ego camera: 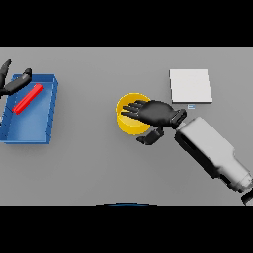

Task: Pick up the red beaker and tilt it to pour out 1 green nut into yellow bowl. Pick up the yellow bowl and place it on the metallic measuring scale.

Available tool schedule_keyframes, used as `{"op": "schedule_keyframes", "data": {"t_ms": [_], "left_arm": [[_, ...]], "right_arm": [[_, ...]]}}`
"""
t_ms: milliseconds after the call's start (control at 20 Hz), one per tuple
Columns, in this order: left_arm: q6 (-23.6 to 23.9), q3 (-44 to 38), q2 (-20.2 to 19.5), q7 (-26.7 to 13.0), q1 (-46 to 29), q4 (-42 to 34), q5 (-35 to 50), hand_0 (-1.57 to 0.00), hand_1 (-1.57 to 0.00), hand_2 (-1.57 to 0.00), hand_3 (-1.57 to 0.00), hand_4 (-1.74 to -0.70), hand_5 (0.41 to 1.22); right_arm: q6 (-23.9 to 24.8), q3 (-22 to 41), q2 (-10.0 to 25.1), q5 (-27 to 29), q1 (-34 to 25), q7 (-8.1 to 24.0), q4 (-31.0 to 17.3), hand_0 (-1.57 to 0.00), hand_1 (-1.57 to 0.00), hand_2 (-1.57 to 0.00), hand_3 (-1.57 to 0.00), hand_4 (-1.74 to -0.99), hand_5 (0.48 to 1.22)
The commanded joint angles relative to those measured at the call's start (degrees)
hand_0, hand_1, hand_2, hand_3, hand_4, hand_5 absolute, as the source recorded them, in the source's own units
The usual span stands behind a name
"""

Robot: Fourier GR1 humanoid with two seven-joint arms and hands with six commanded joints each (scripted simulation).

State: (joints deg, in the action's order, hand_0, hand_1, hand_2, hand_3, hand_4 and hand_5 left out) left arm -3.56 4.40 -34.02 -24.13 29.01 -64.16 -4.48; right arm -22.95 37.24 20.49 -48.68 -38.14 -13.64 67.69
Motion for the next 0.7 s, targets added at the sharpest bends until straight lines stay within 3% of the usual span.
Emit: {"op": "schedule_keyframes", "data": {"t_ms": [0,300,500,550,600,650], "left_arm": [[0.1,0.1,0.3,-0.1,0.1,-0.2,0.1,0.00,0.00,0.00,0.00,-0.80,0.702],[-0.2,0.2,0.1,0.5,-0.1,-0.1,-0.1,0.00,0.00,0.00,0.00,-0.79,0.708],[-0.3,0.2,-0.2,0.1,0.4,0.1,-0.3,0.00,0.00,0.00,0.00,-0.79,0.712],[-0.3,0.1,-0.2,0.4,0.4,0.1,-0.2,0.00,0.00,0.00,0.00,-0.79,0.711],[-0.3,0.0,-0.5,0.8,-0.2,-0.1,-0.2,0.00,0.00,0.00,0.00,-0.79,0.710],[-0.4,0.0,-0.5,0.6,-0.8,-0.8,0.1,0.00,0.00,0.00,0.00,-0.79,0.710]], "right_arm": [[-0.1,0.8,-0.6,-0.9,-0.7,0.5,-1.7,0.00,0.00,0.00,0.00,-1.168,0.673],[-1.5,2.4,-2.3,-1.6,-3.6,-0.4,-7.7,0.00,0.00,0.00,-0.01,-1.188,0.693],[-1.2,2.5,-3.0,-2.0,-4.1,0.5,-9.0,-0.05,-0.06,-0.09,-0.13,-1.261,0.809],[-1.1,2.3,-3.1,-1.8,-4.2,-0.1,-9.0,-0.19,-0.18,-0.19,-0.21,-1.309,0.891],[-0.4,2.5,-2.6,-2.0,-3.9,-1.1,-8.9,-0.45,-0.41,-0.35,-0.32,-1.363,0.957],[-0.6,2.3,-2.6,-1.8,-3.9,-0.9,-8.5,-0.68,-0.64,-0.59,-0.57,-1.435,1.010]]}}
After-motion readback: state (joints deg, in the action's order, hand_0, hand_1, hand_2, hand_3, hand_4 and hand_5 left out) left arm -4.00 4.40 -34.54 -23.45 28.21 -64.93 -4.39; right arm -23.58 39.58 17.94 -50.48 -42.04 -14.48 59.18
